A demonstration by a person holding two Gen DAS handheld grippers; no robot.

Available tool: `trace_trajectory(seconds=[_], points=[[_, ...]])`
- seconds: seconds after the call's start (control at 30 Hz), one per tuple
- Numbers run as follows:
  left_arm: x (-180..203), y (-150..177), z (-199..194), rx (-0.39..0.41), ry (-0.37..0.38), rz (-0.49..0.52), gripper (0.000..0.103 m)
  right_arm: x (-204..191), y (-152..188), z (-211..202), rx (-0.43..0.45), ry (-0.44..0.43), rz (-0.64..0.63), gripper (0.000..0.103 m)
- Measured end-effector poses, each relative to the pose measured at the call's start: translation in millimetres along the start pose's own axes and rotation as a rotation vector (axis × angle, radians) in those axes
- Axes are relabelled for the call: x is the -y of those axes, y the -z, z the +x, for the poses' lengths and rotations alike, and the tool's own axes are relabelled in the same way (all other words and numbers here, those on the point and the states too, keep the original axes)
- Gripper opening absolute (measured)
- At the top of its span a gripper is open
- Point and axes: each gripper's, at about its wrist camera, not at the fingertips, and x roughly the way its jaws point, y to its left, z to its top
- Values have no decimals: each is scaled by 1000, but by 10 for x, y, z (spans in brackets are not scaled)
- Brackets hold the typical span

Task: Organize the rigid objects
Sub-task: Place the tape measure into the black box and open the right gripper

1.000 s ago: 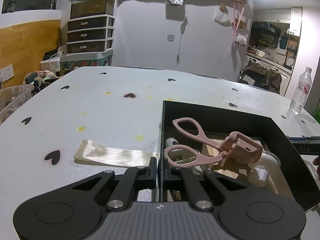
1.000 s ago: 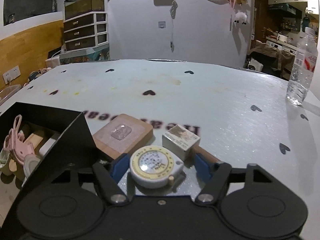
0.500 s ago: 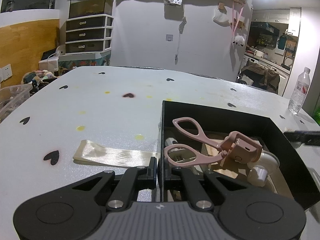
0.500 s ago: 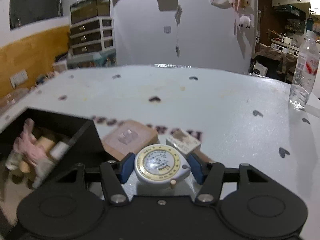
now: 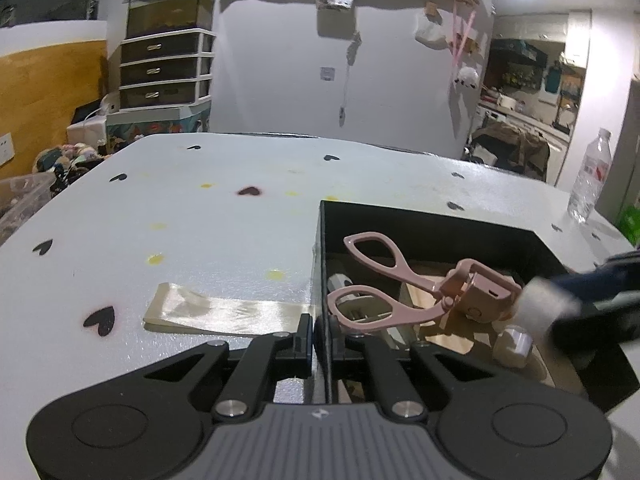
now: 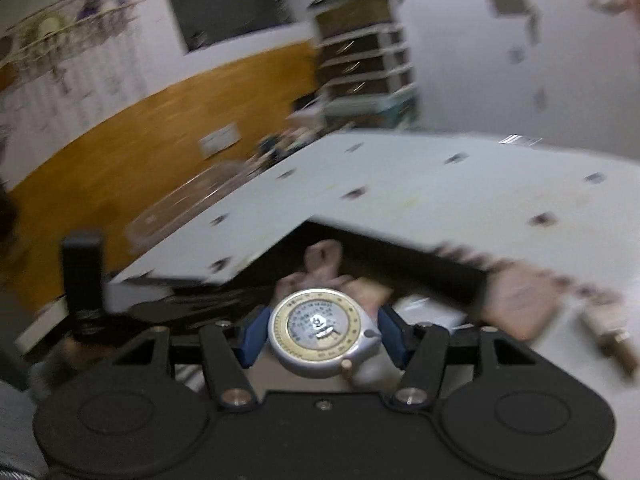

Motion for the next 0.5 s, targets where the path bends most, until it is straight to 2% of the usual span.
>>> trace_trajectory(seconds=[0.1,0.2,0.3,0.4,0.5], points=[[-8,-14,-4,-9,9,12,8,-126,33,236,-71,-14,-39,60],[-52,-26,-12,-13,29,-23,9,-154,68,421,-120,-6,-37,60],[-99,-33,-26,-15,53,-56,11,-133,85,537,-137,8,-15,60],[-95,-43,-27,-18,55,-55,11,-138,58,589,-130,-7,1,60],[-163,-52,-14,-25,81,-101,13,-136,29,660,-140,-25,39,61]])
